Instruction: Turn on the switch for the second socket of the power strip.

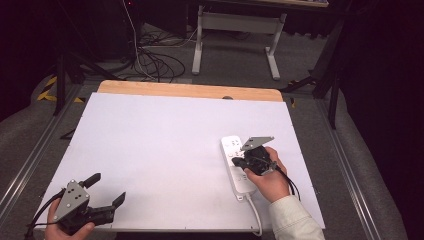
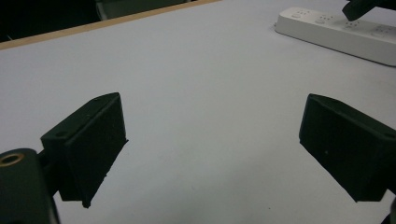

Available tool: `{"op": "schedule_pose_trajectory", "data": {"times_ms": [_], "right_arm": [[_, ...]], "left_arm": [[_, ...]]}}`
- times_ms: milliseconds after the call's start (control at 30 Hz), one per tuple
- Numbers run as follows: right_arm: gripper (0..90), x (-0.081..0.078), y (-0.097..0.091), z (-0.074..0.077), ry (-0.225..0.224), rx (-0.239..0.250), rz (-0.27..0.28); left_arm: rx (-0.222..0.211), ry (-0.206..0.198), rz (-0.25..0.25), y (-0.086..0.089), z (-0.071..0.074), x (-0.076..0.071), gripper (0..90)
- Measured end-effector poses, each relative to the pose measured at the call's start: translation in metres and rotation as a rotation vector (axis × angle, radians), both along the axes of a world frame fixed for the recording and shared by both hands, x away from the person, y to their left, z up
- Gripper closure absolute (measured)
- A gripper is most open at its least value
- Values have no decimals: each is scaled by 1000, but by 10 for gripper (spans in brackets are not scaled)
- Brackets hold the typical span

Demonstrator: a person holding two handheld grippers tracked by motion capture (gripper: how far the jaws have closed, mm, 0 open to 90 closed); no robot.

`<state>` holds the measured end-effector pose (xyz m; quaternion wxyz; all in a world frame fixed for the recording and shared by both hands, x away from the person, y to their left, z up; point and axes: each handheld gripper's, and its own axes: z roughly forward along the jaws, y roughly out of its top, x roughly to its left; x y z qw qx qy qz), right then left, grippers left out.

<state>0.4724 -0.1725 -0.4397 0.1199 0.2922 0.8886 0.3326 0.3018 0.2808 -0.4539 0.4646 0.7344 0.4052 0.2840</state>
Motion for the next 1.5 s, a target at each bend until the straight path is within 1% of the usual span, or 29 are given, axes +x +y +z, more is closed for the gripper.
{"op": "schedule_pose_trajectory", "data": {"times_ms": [100, 167, 433, 500, 667, 800, 933, 967, 1033, 1167, 1300, 1400, 1500], "right_arm": [[900, 0, 1, -2, 1, -18, -1], [900, 0, 2, -3, 4, -26, 3], [900, 0, 4, -5, 5, -45, 1], [900, -1, 5, -5, -2, -53, -3], [900, -2, 4, -6, -6, -49, -7], [900, -2, 4, -7, 0, -44, -14], [900, -3, 6, -7, -4, -56, -17], [900, -3, 6, -7, -2, -65, -21], [900, -3, 7, -7, 2, -67, -22], [900, -2, 7, -7, 18, -59, -29], [900, -2, 7, -8, 20, -57, -33], [900, -1, 7, -8, 20, -65, -33], [900, -1, 8, -8, 28, -66, -36]], "left_arm": [[-8, 2, 0, 0, 0, 0, 79], [1, 0, 1, 0, 0, 0, 79], [-7, 3, 0, 0, 0, 0, 79], [2, 1, 0, 0, 0, 1, 79], [1, 1, 2, 0, 0, 0, 79], [-3, 4, 1, -1, 0, 0, 79], [-3, 3, 1, -1, 0, 0, 79], [-3, 4, 2, -1, 0, 0, 79], [-3, 4, 1, -1, 0, 0, 79], [-2, 3, 0, -1, 0, 0, 79], [3, 1, -1, -1, 0, 0, 79], [-6, 5, -2, -1, 0, 0, 79], [-5, 4, -2, -1, 0, 0, 79]]}}
